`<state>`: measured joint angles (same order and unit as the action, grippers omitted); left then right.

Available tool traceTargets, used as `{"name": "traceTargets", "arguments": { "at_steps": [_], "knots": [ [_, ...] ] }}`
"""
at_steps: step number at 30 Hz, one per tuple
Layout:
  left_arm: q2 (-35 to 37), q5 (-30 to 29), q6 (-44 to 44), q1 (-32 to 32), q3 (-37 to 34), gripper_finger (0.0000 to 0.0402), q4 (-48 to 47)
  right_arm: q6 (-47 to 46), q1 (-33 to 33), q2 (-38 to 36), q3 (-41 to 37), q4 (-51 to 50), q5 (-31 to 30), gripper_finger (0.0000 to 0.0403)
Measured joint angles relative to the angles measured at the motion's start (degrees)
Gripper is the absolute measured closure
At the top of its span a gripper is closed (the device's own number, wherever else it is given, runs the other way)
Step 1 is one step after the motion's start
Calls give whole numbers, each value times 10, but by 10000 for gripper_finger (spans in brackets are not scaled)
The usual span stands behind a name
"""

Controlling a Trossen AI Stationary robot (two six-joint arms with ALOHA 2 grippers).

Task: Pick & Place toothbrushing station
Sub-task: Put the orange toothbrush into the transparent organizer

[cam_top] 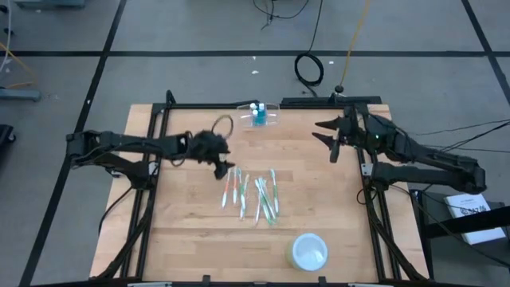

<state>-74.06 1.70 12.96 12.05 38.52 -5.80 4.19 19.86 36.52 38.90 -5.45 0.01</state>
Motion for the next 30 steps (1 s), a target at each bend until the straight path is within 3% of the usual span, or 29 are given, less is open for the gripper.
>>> {"name": "traceTargets", "arguments": {
  "at_steps": [5,11,22,30],
  "knots": [
    [-10,-129,91,-68,3,106,-76,49,0,-50,-76,88,0,243],
    [-10,-174,229,-81,4,106,-97,55,0,-80,-107,139,1,243],
    [-120,-160,322,-71,24,105,-126,59,-1,-83,-109,147,2,243],
    [-182,-152,290,-68,72,105,-125,59,-1,-82,-108,142,2,243]
  ]
}}
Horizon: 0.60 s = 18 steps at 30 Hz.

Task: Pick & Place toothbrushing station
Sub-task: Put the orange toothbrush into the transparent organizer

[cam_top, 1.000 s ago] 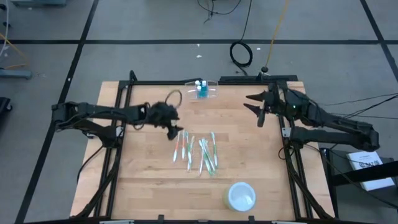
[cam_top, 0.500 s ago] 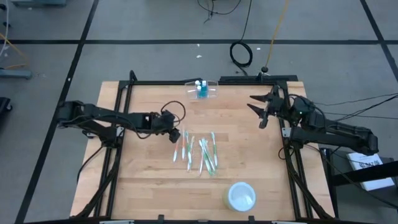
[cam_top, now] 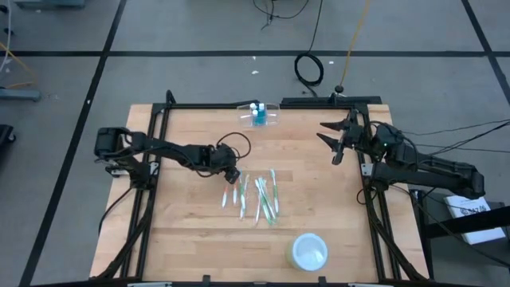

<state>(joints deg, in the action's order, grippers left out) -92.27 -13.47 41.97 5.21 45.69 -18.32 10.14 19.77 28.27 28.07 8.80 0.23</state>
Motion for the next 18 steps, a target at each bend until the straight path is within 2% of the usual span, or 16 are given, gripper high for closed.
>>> {"name": "traceTargets", "arguments": {
  "at_steps": [6,12,18],
  "knots": [
    [-48,13,18,8,31,106,-53,0,0,0,0,0,0,243],
    [-41,20,61,13,34,111,-75,0,0,0,0,-2,0,243],
    [-40,50,112,11,34,176,-96,0,0,0,0,-5,0,243]
  ]
}}
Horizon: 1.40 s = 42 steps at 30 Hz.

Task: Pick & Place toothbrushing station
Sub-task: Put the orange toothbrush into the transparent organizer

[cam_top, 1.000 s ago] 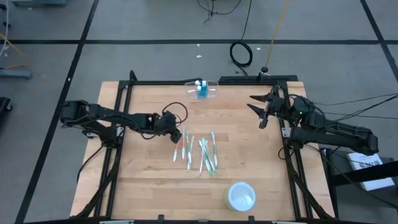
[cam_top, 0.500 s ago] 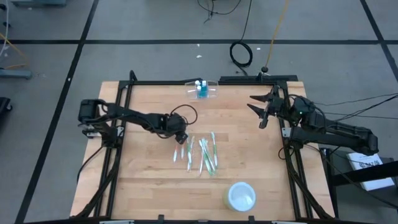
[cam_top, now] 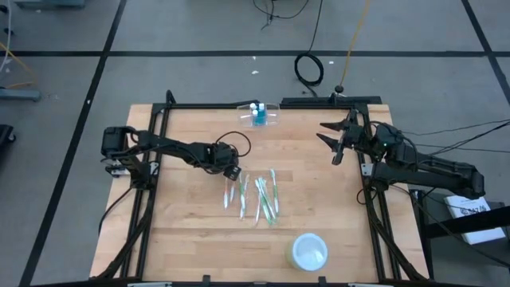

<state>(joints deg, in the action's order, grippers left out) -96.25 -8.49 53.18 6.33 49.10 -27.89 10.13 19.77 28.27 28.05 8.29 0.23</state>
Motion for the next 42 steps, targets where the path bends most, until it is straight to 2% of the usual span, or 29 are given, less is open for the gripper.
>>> {"name": "traceTargets", "arguments": {
  "at_steps": [6,19,24,31,35,39,42],
  "knots": [
    [0,-2,58,-13,0,240,-21,0,0,0,0,-3,0,243],
    [13,3,32,-7,-1,343,-21,0,0,0,0,-4,0,243],
    [67,-1,-4,-4,2,394,-12,-4,0,0,0,-4,0,243],
    [171,-72,-61,-13,2,399,6,-4,0,0,0,-4,0,243],
    [231,-185,-173,-20,2,399,57,-4,0,0,0,-4,-1,243],
    [274,-298,-388,-19,2,398,205,-4,0,0,0,-4,-1,243],
    [285,-313,-534,-4,3,400,354,-4,0,0,0,-4,-1,243]
  ]
}}
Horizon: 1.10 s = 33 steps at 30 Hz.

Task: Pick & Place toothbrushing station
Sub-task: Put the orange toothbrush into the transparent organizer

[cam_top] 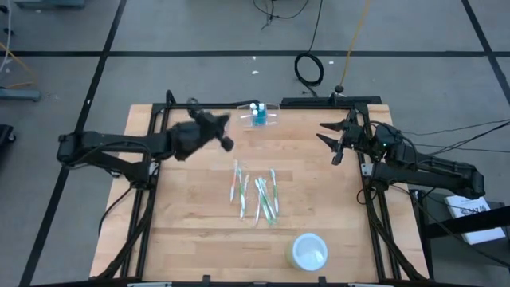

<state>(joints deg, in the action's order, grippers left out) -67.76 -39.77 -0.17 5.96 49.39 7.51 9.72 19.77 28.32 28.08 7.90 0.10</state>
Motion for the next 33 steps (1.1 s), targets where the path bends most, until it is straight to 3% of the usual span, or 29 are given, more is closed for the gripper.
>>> {"name": "traceTargets", "arguments": {
  "at_steps": [4,7,15,22,33],
  "knots": [
    [-7,70,-116,58,0,400,150,0,0,0,0,0,0,243],
    [-35,143,-137,124,1,400,229,1,0,0,0,0,0,243],
    [-178,331,-41,288,1,400,430,5,0,8,0,2,0,243],
    [-293,338,-8,337,0,401,525,9,0,16,0,5,0,243],
    [-343,339,2,341,0,401,519,9,0,29,0,-7,0,243]
  ]
}}
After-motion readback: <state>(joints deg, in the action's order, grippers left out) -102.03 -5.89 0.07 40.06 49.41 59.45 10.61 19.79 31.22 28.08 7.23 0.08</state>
